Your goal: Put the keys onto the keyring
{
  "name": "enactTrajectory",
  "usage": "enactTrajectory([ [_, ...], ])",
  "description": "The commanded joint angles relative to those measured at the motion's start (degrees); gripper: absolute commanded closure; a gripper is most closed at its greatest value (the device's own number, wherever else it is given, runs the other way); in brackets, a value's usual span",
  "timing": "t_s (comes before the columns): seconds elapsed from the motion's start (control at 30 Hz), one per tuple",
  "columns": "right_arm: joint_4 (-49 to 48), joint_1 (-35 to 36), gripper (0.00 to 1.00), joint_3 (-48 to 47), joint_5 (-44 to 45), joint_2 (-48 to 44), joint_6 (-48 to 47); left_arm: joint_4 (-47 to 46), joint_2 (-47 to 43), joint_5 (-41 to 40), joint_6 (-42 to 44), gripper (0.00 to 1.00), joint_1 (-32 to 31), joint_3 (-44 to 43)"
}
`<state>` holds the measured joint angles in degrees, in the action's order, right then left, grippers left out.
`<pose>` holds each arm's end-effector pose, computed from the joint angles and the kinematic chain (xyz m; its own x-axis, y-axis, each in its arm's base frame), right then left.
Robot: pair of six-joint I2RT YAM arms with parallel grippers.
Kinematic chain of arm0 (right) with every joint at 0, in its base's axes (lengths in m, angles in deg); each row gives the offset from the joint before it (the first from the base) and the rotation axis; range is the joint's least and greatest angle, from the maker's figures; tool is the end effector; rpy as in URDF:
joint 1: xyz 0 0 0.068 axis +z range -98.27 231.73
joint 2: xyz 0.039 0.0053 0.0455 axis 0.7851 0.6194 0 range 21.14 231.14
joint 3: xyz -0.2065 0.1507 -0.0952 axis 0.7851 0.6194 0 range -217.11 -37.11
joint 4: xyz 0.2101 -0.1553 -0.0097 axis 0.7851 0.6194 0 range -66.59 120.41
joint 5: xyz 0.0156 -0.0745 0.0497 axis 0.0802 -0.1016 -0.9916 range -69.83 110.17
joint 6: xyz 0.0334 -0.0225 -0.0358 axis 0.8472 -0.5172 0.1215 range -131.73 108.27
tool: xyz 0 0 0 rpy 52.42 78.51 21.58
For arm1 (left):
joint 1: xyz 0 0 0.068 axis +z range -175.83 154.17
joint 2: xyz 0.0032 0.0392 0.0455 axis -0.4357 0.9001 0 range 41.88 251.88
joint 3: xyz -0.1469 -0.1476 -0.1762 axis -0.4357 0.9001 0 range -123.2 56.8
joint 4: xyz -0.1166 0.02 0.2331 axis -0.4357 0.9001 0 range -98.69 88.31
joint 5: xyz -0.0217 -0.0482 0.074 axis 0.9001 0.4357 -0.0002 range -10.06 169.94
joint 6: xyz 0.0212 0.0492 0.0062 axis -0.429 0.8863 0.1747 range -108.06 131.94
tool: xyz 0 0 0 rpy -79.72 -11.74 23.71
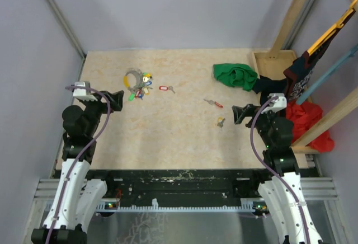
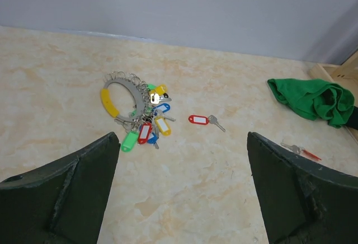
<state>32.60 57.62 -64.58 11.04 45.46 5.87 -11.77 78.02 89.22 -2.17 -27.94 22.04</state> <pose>0.1280 0.0189 0.2841 -0.1779 0.2817 -0.9428 -0.2146 0.9240 0.3166 0.1619 -0.0118 0.3265 -0.0195 -0.2400 -0.9706 0.1987 0.9505 -0.2390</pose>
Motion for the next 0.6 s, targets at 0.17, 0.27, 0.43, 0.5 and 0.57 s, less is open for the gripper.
enactTrajectory([
  [0.17,-3.44,0.42,0.01,0.01,3.07,-0.50,0.92,0.69,3.25,-2.84,1.17,0.00,0.43,-1.64],
  [0.27,-6.18,0.38,0.01,2.26,1.92,-1.98,1.48,0.74,6.22,-2.67,0.60,0.00,0.43,-2.12],
  [0.43,-8.06,0.43,0.01,4.33,0.40,-4.74,2.29,0.70,14.37,4.20,0.66,0.00,0.37,-4.85],
  [0.5,-7.06,0.41,0.01,3.86,-0.36,-4.43,1.06,1.07,19.34,6.39,0.12,0.00,0.38,-7.31],
  [0.57,-7.02,0.41,0.01,3.89,-1.41,-4.24,0.51,1.31,25.25,8.45,-0.17,0.00,0.37,-9.89],
])
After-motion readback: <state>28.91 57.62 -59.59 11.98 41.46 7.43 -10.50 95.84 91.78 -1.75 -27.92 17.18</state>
